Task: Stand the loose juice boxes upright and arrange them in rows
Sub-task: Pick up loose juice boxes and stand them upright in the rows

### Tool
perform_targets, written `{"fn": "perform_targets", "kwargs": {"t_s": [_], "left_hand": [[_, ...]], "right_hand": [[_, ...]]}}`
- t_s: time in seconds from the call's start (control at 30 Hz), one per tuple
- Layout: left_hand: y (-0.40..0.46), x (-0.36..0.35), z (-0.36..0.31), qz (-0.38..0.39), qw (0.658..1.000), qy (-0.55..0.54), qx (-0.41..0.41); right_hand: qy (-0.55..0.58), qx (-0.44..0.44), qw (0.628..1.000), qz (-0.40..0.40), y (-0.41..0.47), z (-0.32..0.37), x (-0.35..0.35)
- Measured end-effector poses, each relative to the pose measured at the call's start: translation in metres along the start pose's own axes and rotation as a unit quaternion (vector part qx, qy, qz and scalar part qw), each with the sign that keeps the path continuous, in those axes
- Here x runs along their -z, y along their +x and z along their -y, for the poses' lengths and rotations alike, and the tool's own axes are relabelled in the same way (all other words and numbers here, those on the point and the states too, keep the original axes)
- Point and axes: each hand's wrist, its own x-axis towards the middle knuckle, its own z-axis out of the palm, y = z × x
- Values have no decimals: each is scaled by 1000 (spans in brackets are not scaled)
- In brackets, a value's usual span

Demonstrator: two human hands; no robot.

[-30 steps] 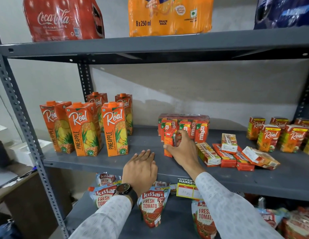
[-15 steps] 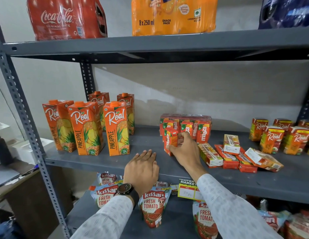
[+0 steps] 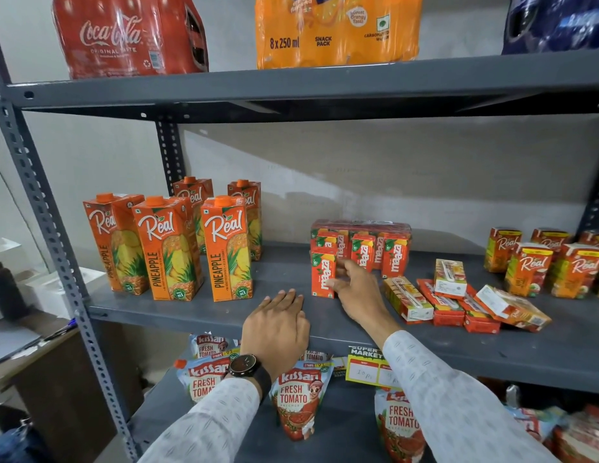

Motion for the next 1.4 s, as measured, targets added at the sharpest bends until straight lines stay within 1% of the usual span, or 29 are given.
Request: {"fn": "perform_targets", "kwargs": {"t_s": [0.17,0.23,0.3,0.37,0.43,0.47,0.5,0.53,0.57,0.63,0.7,0.77,0.83,0.93,0.97,1.1,1.17,1.27,1.4], "left_hand": [[0,-1,0,1,1000,-1,1],[0,0,-1,-2,1000,-1,0],[1,2,-1,-3,1000,1,-1],[0,3,-2,0,1000,1,-2],[-1,3,-2,1,1000,0,-3],[-1,3,-2,0,1000,-1,-3],[-2,3,-1,-1,1000,0,-2],[-1,3,-2,-1,1000,2,-2],[-1,2,-2,1,1000,4,-2],[-1,2,-1,4,1000,6,0],[-2,2,-1,4,1000,5,1],[-2,1,-2,4,1000,5,2],[-2,0,-1,5,1000,8,3],[-1,1,-1,13,1000,4,3],[-1,2,-2,14,1000,3,3],[0,2,-1,17,1000,4,1],[-1,2,-1,16,1000,4,3],[-1,4,-2,14,1000,-1,4],[-1,3,-2,13,1000,2,5]], "right_hand": [[-14,-3,1000,8,-3,3,1],[-27,3,1000,-6,-7,7,2],[-49,27,996,-63,-14,11,4],[-105,79,983,-132,-25,15,12],[-230,134,951,-160,-36,15,27],[-314,140,924,-166,-41,15,38],[-397,128,892,-176,-45,15,49],[-465,99,861,-182,-48,15,63],[-512,61,838,-179,-52,15,75],[-559,-23,814,-157,-59,14,94],[-582,-66,799,-131,-66,11,102],[-582,-63,803,-114,-69,11,102],[-553,-54,825,-98,-69,13,100],[-498,-47,865,-40,-66,17,103],[-492,-49,869,-25,-66,18,105],[-521,-73,850,7,-67,19,105],[-505,-78,859,23,-66,18,106],[-460,-75,884,34,-59,21,109],[-357,-28,934,17,-44,27,114]]}}
